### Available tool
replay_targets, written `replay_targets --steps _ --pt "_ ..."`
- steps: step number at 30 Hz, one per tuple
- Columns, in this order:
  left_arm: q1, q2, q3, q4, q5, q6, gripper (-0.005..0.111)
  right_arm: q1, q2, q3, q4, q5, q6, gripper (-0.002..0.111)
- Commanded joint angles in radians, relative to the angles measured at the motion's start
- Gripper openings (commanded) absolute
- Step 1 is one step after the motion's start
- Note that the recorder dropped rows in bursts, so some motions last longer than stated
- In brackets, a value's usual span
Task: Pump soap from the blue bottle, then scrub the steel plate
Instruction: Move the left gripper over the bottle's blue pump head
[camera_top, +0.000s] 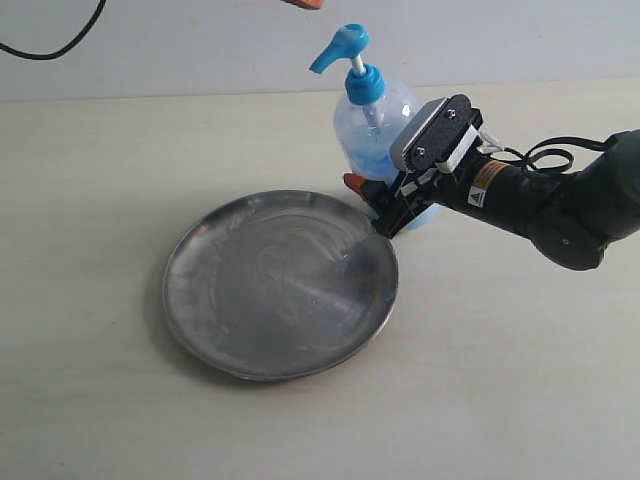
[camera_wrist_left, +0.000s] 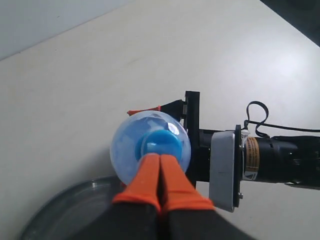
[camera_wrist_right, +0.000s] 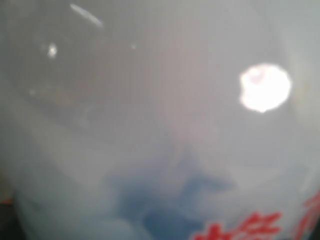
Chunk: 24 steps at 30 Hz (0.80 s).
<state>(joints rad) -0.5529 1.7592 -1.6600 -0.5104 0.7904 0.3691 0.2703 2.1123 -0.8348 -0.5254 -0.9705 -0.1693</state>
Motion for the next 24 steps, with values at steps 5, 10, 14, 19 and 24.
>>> replay_targets --steps 5,10,14,19,24 --pt "-0.007 0.039 -0.064 -0.033 0.025 0.005 0.0 -0.002 -0.013 -0.01 -0.012 -0.039 -0.007 0.0" --pt "-0.007 0.059 -0.064 -0.058 0.029 0.005 0.0 -0.002 -0.013 -0.01 -0.012 -0.039 -0.007 0.0" --pt "-0.007 0.079 -0.064 -0.108 0.031 0.002 0.0 -0.002 -0.013 -0.01 -0.012 -0.039 -0.007 0.0" --pt "-0.007 0.101 -0.064 -0.123 0.034 0.002 0.0 -0.002 -0.013 -0.01 -0.012 -0.039 -0.007 0.0" --pt "-0.007 0.114 -0.064 -0.125 0.028 0.004 0.0 -0.002 -0.013 -0.01 -0.012 -0.039 -0.007 0.0"
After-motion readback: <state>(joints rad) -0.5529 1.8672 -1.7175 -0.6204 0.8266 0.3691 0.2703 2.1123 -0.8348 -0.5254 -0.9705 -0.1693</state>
